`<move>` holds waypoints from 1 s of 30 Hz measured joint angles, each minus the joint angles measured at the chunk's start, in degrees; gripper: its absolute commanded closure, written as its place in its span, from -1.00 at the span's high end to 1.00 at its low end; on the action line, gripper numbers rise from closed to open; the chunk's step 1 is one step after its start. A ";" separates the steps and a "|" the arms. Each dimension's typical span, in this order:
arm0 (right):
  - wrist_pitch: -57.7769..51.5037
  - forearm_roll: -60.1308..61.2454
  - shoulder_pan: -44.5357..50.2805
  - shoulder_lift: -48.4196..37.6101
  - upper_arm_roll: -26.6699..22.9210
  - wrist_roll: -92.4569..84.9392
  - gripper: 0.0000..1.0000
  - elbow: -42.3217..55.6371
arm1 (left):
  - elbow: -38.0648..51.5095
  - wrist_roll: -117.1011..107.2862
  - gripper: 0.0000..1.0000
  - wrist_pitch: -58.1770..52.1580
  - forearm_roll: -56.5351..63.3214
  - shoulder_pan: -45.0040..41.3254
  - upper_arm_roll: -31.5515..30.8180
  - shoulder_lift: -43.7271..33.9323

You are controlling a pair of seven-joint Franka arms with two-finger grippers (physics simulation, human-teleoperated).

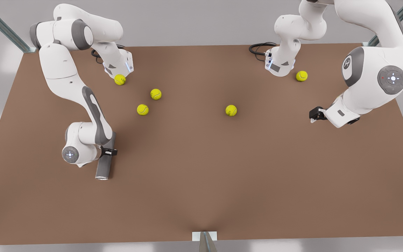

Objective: Put the tennis tube upright

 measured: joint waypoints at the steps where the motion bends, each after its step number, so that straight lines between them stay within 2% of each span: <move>1: 0.12 0.00 -0.03 0.18 0.00 0.02 1.00 -0.07 | 0.00 0.00 1.00 -0.04 0.00 0.02 0.00 0.00; 5: 0.46 0.00 -0.09 0.69 0.00 0.09 1.00 -0.11 | 0.00 -0.02 1.00 -0.16 0.00 0.05 0.00 0.08; 6: 0.51 0.04 -0.09 0.72 0.00 0.08 0.78 -0.11 | 0.00 -0.02 1.00 -0.20 0.00 0.05 0.00 0.08; 7: 0.54 0.03 -0.09 0.73 0.00 0.08 0.73 -0.08 | 0.00 -0.02 1.00 -0.24 0.00 0.05 0.00 0.06; 12: 0.57 0.06 -0.09 0.66 0.00 0.09 0.73 -0.04 | 0.00 -0.03 1.00 -0.40 0.00 0.04 0.00 0.04; 17: 0.50 0.08 -0.06 0.56 0.00 0.06 0.65 -0.03 | 0.00 -0.04 1.00 -0.54 0.00 0.05 0.00 0.07; 30: 0.16 -0.06 1.46 -0.11 -0.08 -0.26 0.65 -0.02 | 0.00 -0.06 1.00 -0.76 0.00 0.11 0.00 0.08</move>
